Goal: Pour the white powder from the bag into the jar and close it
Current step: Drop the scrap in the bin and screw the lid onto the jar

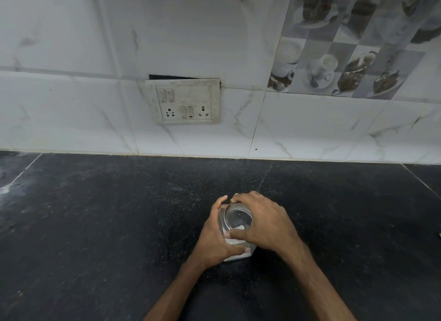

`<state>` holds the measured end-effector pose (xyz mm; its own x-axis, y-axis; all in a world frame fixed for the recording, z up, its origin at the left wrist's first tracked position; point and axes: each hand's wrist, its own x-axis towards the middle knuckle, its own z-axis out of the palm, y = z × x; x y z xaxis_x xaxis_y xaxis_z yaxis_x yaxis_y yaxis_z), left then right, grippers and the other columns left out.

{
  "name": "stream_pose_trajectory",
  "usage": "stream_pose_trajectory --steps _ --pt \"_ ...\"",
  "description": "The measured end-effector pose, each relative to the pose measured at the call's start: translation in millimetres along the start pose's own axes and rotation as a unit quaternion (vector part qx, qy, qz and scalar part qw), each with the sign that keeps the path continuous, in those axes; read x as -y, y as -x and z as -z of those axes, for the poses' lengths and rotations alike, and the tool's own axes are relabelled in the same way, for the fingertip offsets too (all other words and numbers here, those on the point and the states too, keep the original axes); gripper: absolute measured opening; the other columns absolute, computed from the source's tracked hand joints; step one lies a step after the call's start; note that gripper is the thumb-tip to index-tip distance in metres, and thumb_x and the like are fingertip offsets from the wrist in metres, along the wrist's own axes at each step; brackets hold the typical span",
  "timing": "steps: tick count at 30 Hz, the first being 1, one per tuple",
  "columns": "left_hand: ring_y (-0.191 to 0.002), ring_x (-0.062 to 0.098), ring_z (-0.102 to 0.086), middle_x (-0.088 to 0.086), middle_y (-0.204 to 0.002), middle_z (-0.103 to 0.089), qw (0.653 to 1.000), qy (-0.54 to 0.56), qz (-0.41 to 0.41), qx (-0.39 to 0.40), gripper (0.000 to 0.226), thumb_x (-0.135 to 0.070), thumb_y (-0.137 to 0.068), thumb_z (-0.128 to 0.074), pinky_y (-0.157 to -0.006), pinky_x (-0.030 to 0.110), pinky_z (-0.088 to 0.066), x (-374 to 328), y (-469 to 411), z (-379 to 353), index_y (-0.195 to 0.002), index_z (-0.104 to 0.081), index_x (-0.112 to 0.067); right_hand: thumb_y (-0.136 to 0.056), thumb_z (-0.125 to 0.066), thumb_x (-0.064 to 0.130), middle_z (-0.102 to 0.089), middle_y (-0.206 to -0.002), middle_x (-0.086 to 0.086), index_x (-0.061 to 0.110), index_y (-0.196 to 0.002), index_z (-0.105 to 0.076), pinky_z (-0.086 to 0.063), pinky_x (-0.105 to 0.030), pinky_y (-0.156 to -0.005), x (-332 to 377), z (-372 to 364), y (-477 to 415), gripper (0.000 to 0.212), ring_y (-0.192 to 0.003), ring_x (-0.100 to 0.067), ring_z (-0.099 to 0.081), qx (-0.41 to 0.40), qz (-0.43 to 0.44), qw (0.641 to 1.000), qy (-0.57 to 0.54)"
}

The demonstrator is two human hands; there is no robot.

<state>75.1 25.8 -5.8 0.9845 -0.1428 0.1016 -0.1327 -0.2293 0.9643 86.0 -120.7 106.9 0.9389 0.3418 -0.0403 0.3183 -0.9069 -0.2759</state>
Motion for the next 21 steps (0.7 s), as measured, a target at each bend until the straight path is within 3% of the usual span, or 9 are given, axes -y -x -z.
stream_pose_trajectory --steps 3,6,9,12,14,17,19,21 --pt "-0.123 -0.002 -0.053 -0.02 -0.133 -0.05 1.0 -0.004 0.002 0.006 0.121 -0.023 -0.054 -0.095 -0.105 0.027 -0.047 -1.4 0.3 0.5 -0.146 -0.019 -0.04 -0.064 -0.064 0.08 -0.047 -0.135 0.011 0.037 -0.138 -0.041 -0.043 -0.036 -0.097 4.1 9.9 0.4 0.088 -0.123 -0.012 -0.048 -0.008 -0.025 0.999 0.044" --pt "-0.125 -0.004 -0.051 -0.023 -0.134 -0.049 1.0 -0.005 0.0 0.003 0.121 -0.022 -0.054 -0.095 -0.106 0.023 -0.045 -1.3 0.5 0.4 -0.148 -0.02 -0.033 -0.077 -0.072 0.055 -0.033 -0.154 0.012 0.037 -0.145 -0.036 -0.037 -0.041 -0.108 8.7 18.0 1.8 0.079 -0.139 -0.013 -0.036 0.03 0.018 0.999 0.024" --pt "-0.125 -0.002 -0.053 -0.022 -0.134 -0.052 1.0 -0.005 0.003 0.002 0.121 -0.02 -0.055 -0.095 -0.103 0.022 -0.046 0.0 0.2 -0.5 -0.148 -0.019 -0.034 -0.079 -0.071 0.046 -0.05 -0.14 0.014 0.036 -0.139 -0.046 -0.042 -0.035 -0.101 13.0 13.4 3.4 0.066 -0.128 -0.012 -0.046 0.034 0.032 0.999 0.02" --pt "-0.123 -0.001 -0.054 -0.02 -0.133 -0.052 1.0 -0.003 0.001 -0.001 0.119 -0.022 -0.055 -0.095 -0.103 0.023 -0.046 -0.3 0.7 0.0 -0.146 -0.02 -0.04 -0.074 -0.065 0.069 -0.055 -0.126 0.009 0.033 -0.133 -0.049 -0.046 -0.033 -0.092 13.9 7.8 0.2 0.071 -0.115 -0.013 -0.052 -0.011 -0.02 0.999 0.039" --pt "-0.122 -0.003 -0.054 -0.02 -0.132 -0.053 1.0 -0.002 0.001 0.001 0.117 -0.021 -0.055 -0.095 -0.103 0.021 -0.046 -2.2 1.0 0.1 -0.144 -0.02 -0.043 -0.072 -0.064 0.073 -0.053 -0.131 0.006 0.033 -0.136 -0.046 -0.045 -0.035 -0.096 9.8 9.1 -0.4 0.077 -0.118 -0.015 -0.052 -0.006 -0.033 0.999 0.035" --pt "-0.125 -0.002 -0.053 -0.023 -0.133 -0.052 1.0 0.0 0.005 -0.002 0.12 -0.021 -0.054 -0.095 -0.104 0.021 -0.045 -0.5 0.0 -0.4 -0.146 -0.021 -0.039 -0.075 -0.075 0.054 -0.034 -0.156 0.007 0.036 -0.147 -0.034 -0.036 -0.04 -0.11 7.0 16.4 2.4 0.085 -0.139 -0.018 -0.039 0.068 0.001 0.997 0.018" --pt "-0.124 -0.003 -0.053 -0.028 -0.13 -0.053 1.0 -0.001 0.003 -0.005 0.12 -0.02 -0.054 -0.096 -0.102 0.017 -0.044 0.4 -0.4 -1.2 -0.146 -0.022 -0.038 -0.076 -0.077 0.045 -0.04 -0.151 0.007 0.036 -0.147 -0.034 -0.038 -0.04 -0.107 8.3 15.0 3.4 0.083 -0.134 -0.018 -0.044 0.079 0.014 0.996 0.032" --pt "-0.124 -0.001 -0.055 -0.027 -0.129 -0.055 1.0 0.003 -0.002 -0.007 0.118 -0.017 -0.054 -0.096 -0.101 0.018 -0.045 1.7 -1.0 -2.0 -0.147 -0.024 -0.034 -0.073 -0.075 0.054 -0.047 -0.138 0.006 0.036 -0.143 -0.035 -0.045 -0.037 -0.1 10.5 7.5 2.6 0.083 -0.124 -0.018 -0.051 0.042 -0.001 0.998 0.048"
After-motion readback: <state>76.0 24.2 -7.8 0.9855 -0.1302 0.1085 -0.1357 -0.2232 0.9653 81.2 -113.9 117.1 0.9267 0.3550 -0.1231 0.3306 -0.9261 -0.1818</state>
